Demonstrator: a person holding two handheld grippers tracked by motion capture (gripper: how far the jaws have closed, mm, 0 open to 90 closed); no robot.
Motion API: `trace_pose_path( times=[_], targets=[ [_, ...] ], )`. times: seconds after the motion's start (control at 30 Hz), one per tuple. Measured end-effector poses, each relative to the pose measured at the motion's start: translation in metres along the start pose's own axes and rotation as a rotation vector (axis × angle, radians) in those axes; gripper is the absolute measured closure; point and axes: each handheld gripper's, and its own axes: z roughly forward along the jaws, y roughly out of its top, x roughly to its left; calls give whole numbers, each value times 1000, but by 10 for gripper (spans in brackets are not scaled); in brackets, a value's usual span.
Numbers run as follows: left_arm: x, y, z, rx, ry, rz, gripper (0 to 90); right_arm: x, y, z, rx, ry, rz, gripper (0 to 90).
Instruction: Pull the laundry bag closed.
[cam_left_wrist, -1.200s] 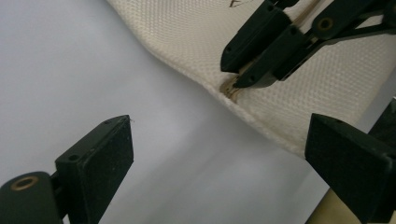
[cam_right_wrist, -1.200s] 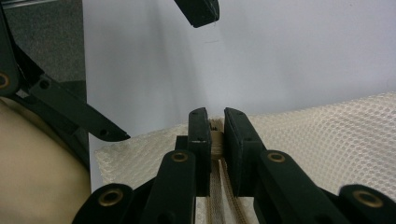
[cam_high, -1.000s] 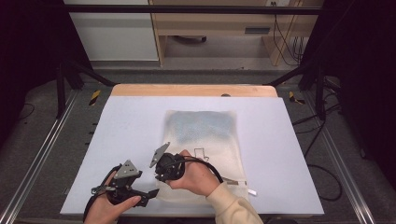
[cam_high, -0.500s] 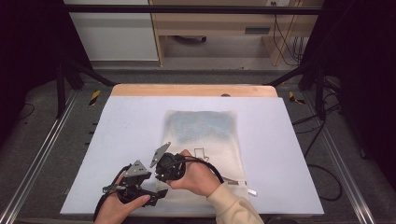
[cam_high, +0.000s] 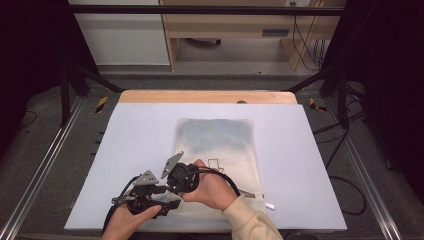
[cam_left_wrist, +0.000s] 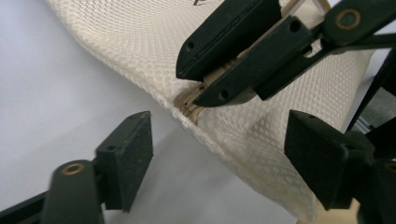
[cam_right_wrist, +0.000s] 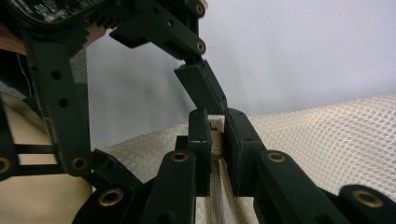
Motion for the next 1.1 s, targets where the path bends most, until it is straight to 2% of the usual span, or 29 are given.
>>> trace_pose_path(
  times=[0.13, 0.17, 0.27, 0.73, 1.1],
  targets=[
    [3, 2, 6, -4, -45, -26, 291, 0, 0, 0, -8, 1, -7, 817],
    [3, 2, 6, -4, -45, -26, 307, 0, 0, 0, -8, 1, -7, 817],
    [4, 2, 9, -9, -79, -38, 354, 0, 0, -1, -16, -1, 9, 817],
    [11, 3, 18, -20, -156, -67, 463, -2, 0, -4, -19, 2, 14, 817],
    [13, 2, 24, -12, -184, -70, 525, -2, 0, -3, -21, 4, 18, 817]
  ],
)
